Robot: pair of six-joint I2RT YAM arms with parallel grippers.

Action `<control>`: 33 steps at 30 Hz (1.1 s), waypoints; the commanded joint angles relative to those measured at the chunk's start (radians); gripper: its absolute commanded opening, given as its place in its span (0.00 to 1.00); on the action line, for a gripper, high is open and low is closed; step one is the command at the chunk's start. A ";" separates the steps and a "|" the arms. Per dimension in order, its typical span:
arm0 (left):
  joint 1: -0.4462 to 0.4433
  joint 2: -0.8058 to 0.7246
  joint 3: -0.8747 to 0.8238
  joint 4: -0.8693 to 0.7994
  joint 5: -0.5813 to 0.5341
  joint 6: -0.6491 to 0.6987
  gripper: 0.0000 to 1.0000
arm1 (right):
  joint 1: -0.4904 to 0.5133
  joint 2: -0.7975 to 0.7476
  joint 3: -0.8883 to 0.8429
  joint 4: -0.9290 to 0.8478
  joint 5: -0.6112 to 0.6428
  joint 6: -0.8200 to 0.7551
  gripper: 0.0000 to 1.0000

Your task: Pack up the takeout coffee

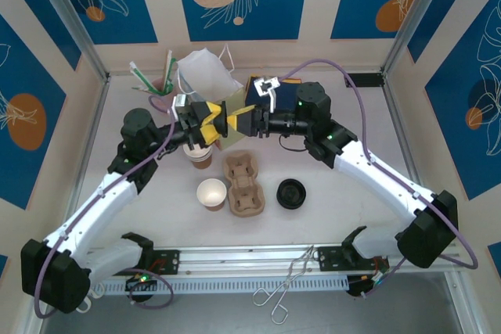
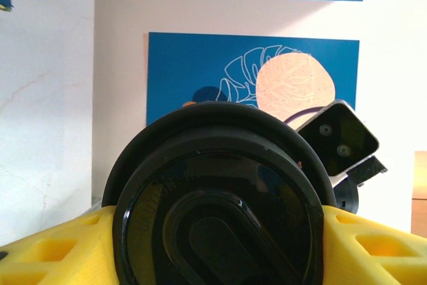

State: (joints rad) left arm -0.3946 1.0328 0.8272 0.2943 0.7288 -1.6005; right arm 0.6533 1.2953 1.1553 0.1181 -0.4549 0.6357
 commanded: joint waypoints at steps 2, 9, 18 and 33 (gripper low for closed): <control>-0.010 -0.060 0.078 -0.213 -0.047 0.170 0.65 | -0.010 -0.061 -0.033 -0.039 0.101 -0.027 0.40; -0.009 -0.098 0.149 -0.539 -0.125 0.391 0.64 | -0.027 -0.121 -0.074 -0.106 0.163 -0.034 0.82; -0.011 -0.128 0.224 -0.913 -0.288 0.692 0.64 | -0.029 -0.162 -0.082 -0.302 0.220 -0.105 0.99; -0.155 -0.138 0.174 -1.163 -0.709 0.944 0.58 | 0.003 -0.236 -0.200 -0.439 0.337 -0.125 0.99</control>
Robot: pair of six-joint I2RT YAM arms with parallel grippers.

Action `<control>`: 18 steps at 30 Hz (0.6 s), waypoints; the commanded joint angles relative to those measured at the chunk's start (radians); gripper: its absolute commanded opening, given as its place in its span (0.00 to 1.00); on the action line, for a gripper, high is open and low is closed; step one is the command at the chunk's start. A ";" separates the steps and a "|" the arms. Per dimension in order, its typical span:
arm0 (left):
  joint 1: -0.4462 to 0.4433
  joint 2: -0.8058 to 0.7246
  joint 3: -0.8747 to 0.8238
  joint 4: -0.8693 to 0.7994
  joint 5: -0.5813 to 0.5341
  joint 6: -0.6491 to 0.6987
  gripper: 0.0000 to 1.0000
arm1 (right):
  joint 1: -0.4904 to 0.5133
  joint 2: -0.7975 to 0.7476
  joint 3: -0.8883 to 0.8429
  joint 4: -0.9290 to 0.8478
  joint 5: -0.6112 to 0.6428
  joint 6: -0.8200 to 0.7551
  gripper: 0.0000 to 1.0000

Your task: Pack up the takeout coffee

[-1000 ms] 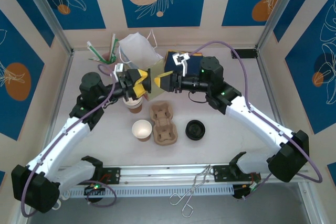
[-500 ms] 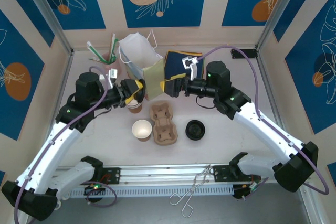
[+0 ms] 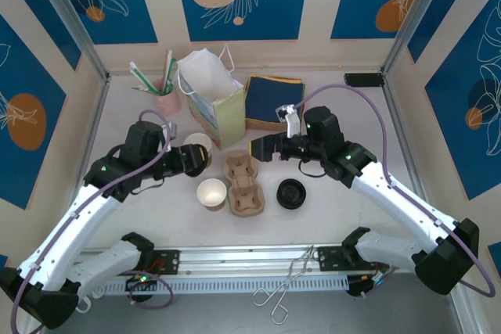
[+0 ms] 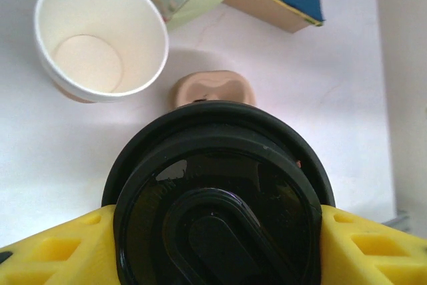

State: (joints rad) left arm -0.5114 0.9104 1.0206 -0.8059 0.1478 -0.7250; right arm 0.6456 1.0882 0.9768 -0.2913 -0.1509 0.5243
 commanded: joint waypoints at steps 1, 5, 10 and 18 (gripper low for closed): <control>-0.057 -0.012 -0.024 -0.067 -0.152 0.074 0.58 | 0.014 -0.032 -0.027 -0.031 0.036 -0.011 0.99; -0.131 0.007 -0.038 -0.083 -0.251 0.100 0.57 | 0.027 -0.040 -0.044 -0.035 0.050 -0.004 0.99; -0.206 0.035 -0.052 -0.086 -0.323 0.111 0.58 | 0.041 -0.047 -0.054 -0.047 0.072 -0.004 0.99; -0.319 0.122 -0.056 -0.088 -0.396 0.115 0.59 | 0.048 -0.067 -0.078 -0.054 0.094 0.004 0.99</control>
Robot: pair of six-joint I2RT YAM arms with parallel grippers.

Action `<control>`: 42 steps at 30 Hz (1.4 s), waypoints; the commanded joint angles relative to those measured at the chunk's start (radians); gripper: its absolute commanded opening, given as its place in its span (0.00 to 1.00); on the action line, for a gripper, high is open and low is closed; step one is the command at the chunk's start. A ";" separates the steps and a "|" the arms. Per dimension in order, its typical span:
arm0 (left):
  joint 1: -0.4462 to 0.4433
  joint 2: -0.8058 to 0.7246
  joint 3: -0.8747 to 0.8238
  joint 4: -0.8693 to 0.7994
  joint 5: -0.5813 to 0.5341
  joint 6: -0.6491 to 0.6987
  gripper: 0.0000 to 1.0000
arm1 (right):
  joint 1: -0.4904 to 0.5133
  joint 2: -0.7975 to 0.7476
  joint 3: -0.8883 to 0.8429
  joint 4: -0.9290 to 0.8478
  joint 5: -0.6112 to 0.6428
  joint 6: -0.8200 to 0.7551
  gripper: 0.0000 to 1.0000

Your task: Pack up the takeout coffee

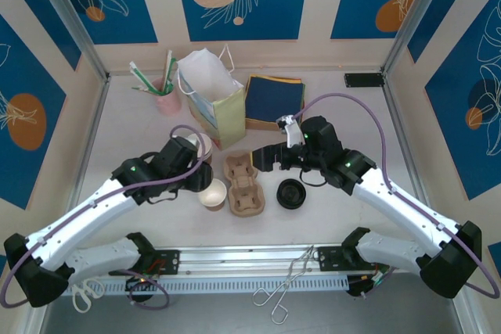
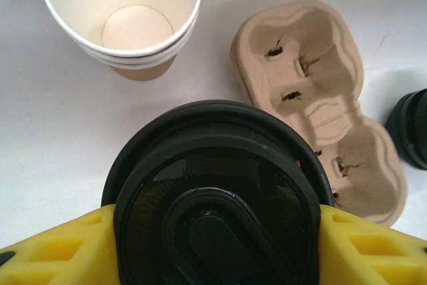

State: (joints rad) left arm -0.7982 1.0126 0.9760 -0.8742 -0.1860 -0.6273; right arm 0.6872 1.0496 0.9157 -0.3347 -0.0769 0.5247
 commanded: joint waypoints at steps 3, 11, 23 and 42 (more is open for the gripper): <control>-0.070 0.052 -0.010 -0.021 -0.097 0.020 0.59 | 0.007 -0.043 -0.027 -0.013 0.027 0.005 0.99; -0.146 0.131 -0.003 -0.023 -0.137 0.010 0.60 | 0.005 -0.059 -0.042 -0.021 0.037 0.007 0.99; -0.200 0.179 -0.039 0.019 -0.141 -0.013 0.61 | 0.005 -0.054 -0.047 -0.017 0.037 0.008 0.99; -0.199 0.166 -0.081 0.067 -0.124 -0.032 0.62 | 0.005 -0.042 -0.051 -0.011 0.032 0.011 0.99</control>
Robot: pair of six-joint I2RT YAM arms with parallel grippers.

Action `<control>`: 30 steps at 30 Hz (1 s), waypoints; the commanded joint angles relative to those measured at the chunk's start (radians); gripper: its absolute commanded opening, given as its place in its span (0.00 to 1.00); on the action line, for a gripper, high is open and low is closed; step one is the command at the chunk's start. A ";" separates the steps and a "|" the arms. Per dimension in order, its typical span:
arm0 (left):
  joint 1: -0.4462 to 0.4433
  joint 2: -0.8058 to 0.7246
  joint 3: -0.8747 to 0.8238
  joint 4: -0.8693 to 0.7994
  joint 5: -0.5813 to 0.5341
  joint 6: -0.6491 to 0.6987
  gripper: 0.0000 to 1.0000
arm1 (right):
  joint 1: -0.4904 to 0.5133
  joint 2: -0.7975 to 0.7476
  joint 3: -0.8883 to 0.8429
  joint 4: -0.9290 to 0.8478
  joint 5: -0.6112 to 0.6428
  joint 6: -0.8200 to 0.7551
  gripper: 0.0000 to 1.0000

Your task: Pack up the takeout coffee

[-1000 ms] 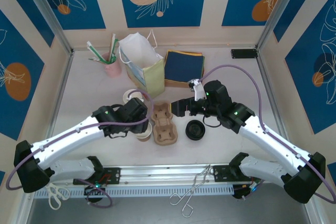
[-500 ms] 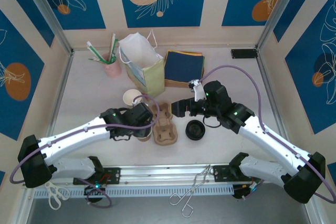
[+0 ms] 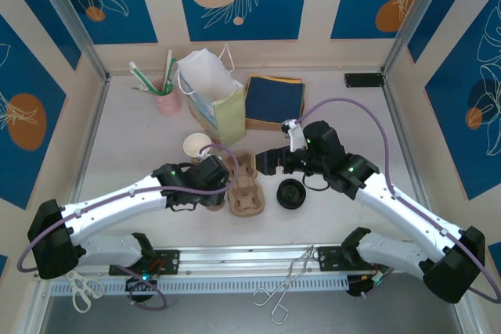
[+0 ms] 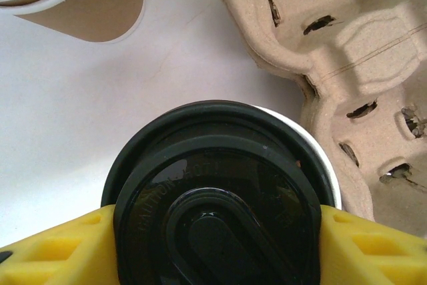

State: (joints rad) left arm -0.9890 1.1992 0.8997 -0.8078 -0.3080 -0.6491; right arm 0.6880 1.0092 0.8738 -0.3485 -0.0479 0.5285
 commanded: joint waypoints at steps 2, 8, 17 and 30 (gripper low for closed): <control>-0.008 -0.029 -0.005 0.010 0.008 -0.010 0.62 | 0.004 0.002 -0.009 0.005 0.002 0.008 0.99; -0.008 -0.026 -0.008 0.016 0.022 -0.012 0.62 | 0.004 0.011 -0.008 0.007 -0.004 0.009 0.99; -0.008 -0.010 -0.023 0.025 0.028 -0.016 0.64 | 0.005 0.016 -0.010 0.009 -0.006 0.009 0.99; -0.008 -0.011 -0.020 0.037 0.056 -0.021 0.66 | 0.004 0.021 -0.012 0.013 -0.009 0.008 0.99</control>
State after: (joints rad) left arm -0.9890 1.1893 0.8841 -0.7753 -0.2737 -0.6563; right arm 0.6880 1.0248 0.8726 -0.3458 -0.0486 0.5320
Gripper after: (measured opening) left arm 0.665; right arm 0.991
